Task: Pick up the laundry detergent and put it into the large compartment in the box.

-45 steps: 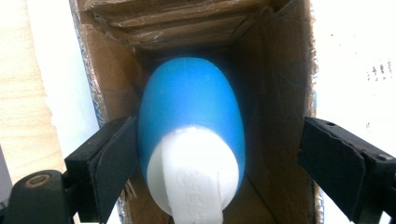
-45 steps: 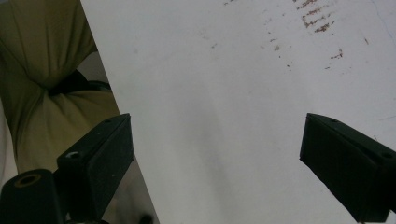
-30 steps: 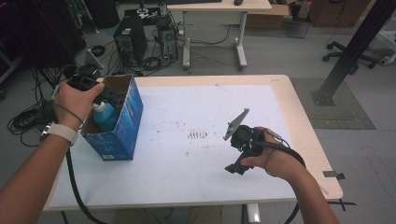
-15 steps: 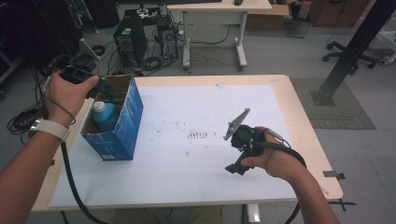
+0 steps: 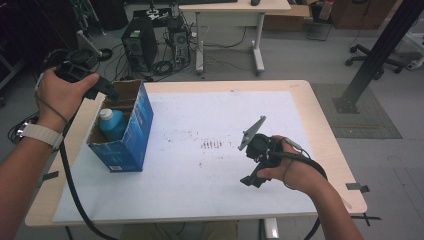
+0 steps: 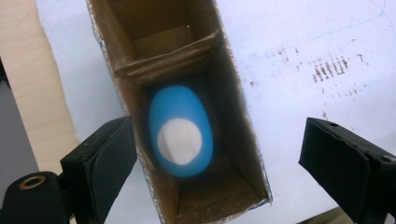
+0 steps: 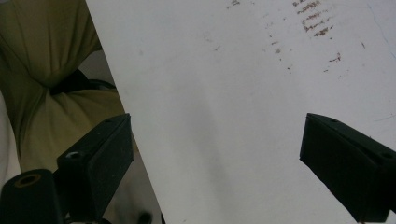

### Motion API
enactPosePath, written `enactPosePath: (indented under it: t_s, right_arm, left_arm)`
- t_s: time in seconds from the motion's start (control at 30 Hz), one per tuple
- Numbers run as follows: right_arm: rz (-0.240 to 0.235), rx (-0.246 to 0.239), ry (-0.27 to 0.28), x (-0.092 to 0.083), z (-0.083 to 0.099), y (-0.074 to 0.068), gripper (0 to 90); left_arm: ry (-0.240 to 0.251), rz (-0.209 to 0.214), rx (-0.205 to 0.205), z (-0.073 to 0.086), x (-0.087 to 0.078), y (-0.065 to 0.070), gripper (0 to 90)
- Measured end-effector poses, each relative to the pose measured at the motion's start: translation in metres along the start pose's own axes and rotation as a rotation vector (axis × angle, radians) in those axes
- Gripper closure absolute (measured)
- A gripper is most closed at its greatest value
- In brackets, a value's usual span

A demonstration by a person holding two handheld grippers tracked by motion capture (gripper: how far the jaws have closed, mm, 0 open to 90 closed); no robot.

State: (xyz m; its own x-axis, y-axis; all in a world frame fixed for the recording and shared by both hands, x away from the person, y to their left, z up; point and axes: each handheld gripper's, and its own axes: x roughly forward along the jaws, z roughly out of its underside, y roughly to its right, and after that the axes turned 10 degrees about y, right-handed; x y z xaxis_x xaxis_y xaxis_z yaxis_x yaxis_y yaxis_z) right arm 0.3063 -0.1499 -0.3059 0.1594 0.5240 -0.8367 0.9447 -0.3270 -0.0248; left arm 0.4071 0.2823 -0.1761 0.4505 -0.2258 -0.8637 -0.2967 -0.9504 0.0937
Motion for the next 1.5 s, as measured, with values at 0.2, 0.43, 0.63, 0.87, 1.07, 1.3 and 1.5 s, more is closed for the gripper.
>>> enactPosePath:
  t_s: [0.2,0.43,0.63,0.87,1.07,1.3,1.5]
  right_arm:
    - [0.001,0.002,-0.004,0.0,-0.001,-0.001,9.7]
    - [0.002,0.0,-0.002,-0.001,-0.002,-0.002,9.7]
    - [0.005,0.002,-0.001,-0.002,-0.001,-0.002,9.7]
    - [0.005,0.0,0.0,-0.001,-0.002,-0.003,9.7]
    - [0.002,-0.001,-0.001,0.0,-0.003,-0.002,9.7]
    - [0.002,0.0,-0.002,0.001,-0.005,-0.003,9.7]
    - [0.003,0.001,-0.002,0.0,-0.005,-0.002,9.7]
  left_arm:
    - [0.012,0.023,0.04,-0.002,-0.006,0.008,11.1]
    - [0.036,0.038,0.095,-0.005,-0.013,0.016,10.9]
    - [0.048,0.065,0.149,-0.007,-0.017,0.021,10.3]
    - [0.048,0.082,0.181,-0.008,-0.019,0.029,9.7]
    - [0.035,0.114,0.237,-0.009,-0.02,0.039,9.6]
    - [0.031,0.157,0.307,-0.009,-0.017,0.054,9.4]
    - [0.035,0.178,0.343,-0.009,-0.014,0.064,9.4]
